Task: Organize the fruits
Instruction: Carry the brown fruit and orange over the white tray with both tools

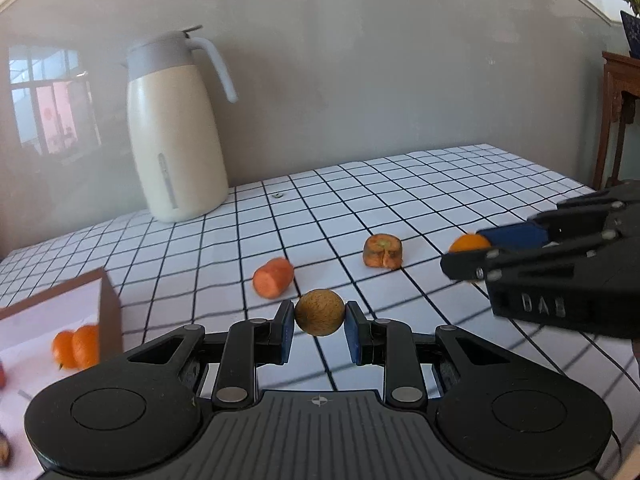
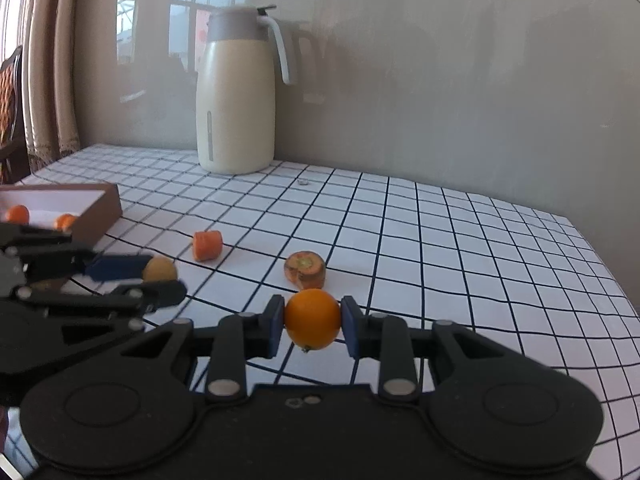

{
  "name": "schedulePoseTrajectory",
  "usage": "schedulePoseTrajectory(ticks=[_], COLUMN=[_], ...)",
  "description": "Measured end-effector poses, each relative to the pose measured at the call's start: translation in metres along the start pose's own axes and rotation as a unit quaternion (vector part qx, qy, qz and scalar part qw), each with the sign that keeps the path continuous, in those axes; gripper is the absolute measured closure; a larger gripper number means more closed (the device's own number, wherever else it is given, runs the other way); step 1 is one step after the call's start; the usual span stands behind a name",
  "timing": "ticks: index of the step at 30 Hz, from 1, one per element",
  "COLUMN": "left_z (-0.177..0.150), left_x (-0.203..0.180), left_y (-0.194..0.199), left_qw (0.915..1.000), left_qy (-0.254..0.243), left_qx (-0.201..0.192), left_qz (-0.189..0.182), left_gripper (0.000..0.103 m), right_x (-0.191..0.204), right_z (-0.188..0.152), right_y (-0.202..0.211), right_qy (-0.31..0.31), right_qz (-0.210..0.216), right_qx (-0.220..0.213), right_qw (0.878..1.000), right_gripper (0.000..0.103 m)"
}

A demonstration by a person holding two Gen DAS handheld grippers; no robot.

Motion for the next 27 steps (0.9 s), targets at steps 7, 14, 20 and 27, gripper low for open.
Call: schedulePoseTrajectory(ticks=[7, 14, 20, 27], left_z=[-0.010, -0.018, -0.023, -0.029], left_x=[0.011, 0.031, 0.051, 0.088], left_y=[0.048, 0.082, 0.113, 0.137], left_qw=[0.9994, 0.9980, 0.9961, 0.9918], left_qy=[0.014, 0.029, 0.031, 0.049], left_qx=[-0.029, -0.047, -0.066, -0.079], left_qz=[0.011, 0.029, 0.049, 0.088], left_gripper=[0.076, 0.076, 0.076, 0.076], right_x=[0.018, 0.038, 0.068, 0.112], right_z=[-0.005, 0.000, 0.009, 0.027], right_y=[0.027, 0.054, 0.071, 0.082], right_qy=[0.004, 0.015, 0.044, 0.073], right_qz=[0.005, 0.020, 0.052, 0.101], right_qx=[-0.013, -0.048, -0.071, -0.113], right_qw=[1.000, 0.999, 0.995, 0.986], right_gripper=[0.081, 0.081, 0.081, 0.081])
Point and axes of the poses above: each gripper's, at about its wrist camera, not at the fingertips, and y roughly against the way its jaws point, x to its left, z to its top, the point moved 7 cm from there along -y, roughly the way its jaws point, and after that the axes turned 8 degrees about y, right-handed, at the moved point
